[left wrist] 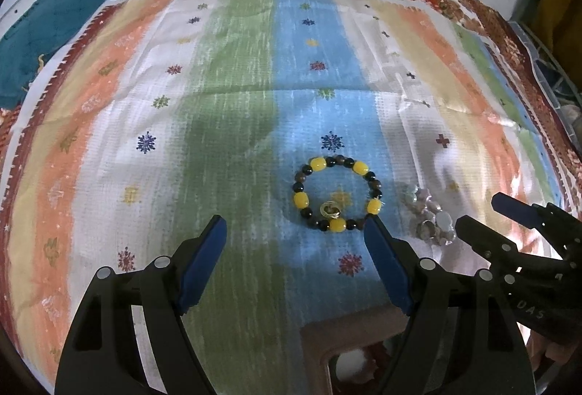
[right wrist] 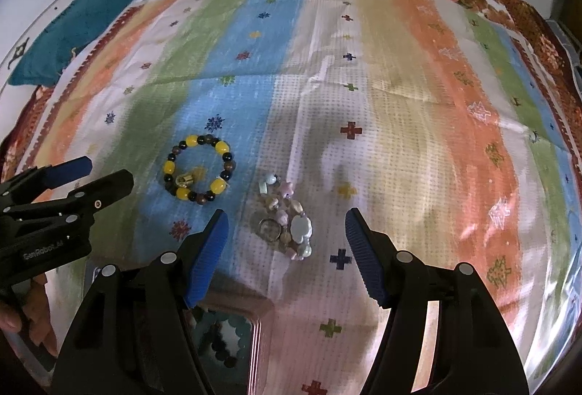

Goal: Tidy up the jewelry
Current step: 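Move both tools toward the black-and-yellow bracelet and silver rings, then close left tool on the black-and-yellow bracelet while right tool grasps the white bead bracelet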

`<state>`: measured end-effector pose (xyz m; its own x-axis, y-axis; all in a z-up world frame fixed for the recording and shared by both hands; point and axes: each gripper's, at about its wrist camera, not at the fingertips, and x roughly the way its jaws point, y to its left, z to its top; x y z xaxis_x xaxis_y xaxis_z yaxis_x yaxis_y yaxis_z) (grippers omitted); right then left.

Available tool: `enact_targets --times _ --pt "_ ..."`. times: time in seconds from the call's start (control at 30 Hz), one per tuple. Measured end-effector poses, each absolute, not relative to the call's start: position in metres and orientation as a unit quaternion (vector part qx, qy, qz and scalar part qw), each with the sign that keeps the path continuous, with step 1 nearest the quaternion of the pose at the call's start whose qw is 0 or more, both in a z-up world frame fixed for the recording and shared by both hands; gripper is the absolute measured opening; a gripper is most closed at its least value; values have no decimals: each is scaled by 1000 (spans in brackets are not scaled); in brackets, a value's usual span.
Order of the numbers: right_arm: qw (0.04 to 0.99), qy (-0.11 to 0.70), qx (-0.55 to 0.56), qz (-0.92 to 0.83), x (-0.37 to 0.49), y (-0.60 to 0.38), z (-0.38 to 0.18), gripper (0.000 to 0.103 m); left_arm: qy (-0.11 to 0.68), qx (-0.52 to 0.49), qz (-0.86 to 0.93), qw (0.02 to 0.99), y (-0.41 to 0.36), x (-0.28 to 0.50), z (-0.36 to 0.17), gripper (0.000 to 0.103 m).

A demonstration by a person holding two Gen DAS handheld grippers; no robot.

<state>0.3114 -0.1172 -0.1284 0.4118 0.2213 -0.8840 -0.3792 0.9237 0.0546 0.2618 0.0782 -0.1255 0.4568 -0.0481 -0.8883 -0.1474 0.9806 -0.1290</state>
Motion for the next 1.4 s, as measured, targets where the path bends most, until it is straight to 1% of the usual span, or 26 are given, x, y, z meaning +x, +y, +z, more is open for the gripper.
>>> enact_targets --times 0.23,0.73,1.17,1.33,1.37,1.4 --pt "831 518 -89 180 321 -111 -139 67 531 -112 30 840 87 276 -136 77" --pt "819 535 -99 183 335 -108 -157 67 553 -72 20 830 83 303 -159 77" --pt "807 548 -108 190 333 -99 -170 67 569 -67 17 820 87 315 -176 77" --pt "802 558 -100 188 336 -101 -177 67 572 -56 23 818 87 317 -181 72" --pt "803 558 -94 187 338 -103 -178 67 572 -56 26 818 87 318 -182 69" --pt "803 558 -90 187 339 -104 -178 67 573 -57 31 817 88 319 -182 63"
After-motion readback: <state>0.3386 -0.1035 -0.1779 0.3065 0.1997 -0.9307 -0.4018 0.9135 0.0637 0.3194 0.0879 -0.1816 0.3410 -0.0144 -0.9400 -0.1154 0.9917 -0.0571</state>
